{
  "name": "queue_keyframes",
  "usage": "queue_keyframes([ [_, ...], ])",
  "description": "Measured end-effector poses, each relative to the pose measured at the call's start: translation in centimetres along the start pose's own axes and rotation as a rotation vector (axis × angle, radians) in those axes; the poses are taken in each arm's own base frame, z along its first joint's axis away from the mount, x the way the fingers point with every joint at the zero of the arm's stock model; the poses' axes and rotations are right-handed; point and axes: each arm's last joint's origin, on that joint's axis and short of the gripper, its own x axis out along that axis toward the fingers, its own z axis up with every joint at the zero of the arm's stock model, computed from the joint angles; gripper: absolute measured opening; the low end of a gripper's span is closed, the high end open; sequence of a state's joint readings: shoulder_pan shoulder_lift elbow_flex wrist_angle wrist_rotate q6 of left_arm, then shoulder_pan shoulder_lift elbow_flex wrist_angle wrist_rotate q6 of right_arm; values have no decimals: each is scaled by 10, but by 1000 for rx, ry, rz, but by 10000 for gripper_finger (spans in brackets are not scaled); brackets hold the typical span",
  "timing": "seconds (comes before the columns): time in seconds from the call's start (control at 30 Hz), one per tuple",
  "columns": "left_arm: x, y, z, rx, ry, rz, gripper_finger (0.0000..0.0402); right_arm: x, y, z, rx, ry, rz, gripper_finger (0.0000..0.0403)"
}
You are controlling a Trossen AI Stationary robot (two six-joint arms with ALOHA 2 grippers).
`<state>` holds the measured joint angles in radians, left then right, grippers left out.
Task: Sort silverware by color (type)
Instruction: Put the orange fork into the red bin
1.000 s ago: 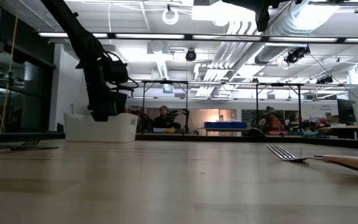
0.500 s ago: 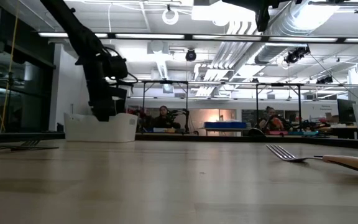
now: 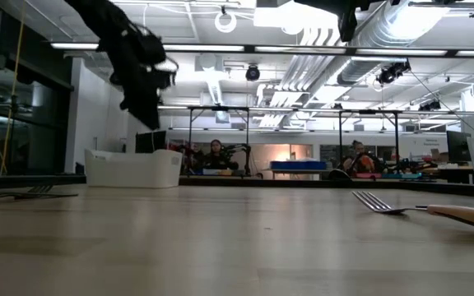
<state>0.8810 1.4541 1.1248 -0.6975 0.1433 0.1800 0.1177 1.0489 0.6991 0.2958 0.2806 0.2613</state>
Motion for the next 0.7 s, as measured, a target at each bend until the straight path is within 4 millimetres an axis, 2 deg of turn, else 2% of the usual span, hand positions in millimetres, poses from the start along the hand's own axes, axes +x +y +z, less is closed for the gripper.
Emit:
queue_keyframes([
  [0.17, -56, -24, 12, -54, -307, -173, 144, 0, 0, 0, -17, 0, 0, 5],
  [0.3, -102, -56, 14, 5, -527, -253, 144, 0, 0, 0, -18, -1, -1, 5],
  [0.43, -139, -89, 6, 97, -688, -351, 144, 0, 0, 0, -25, -1, -1, 5],
  [0.57, -157, -116, -5, 152, -802, -438, 144, 0, 0, 0, -58, -2, 0, 5],
  [0.7, -150, -139, -25, 123, -941, -530, 144, 0, 0, 1, -57, -9, 1, 5],
])
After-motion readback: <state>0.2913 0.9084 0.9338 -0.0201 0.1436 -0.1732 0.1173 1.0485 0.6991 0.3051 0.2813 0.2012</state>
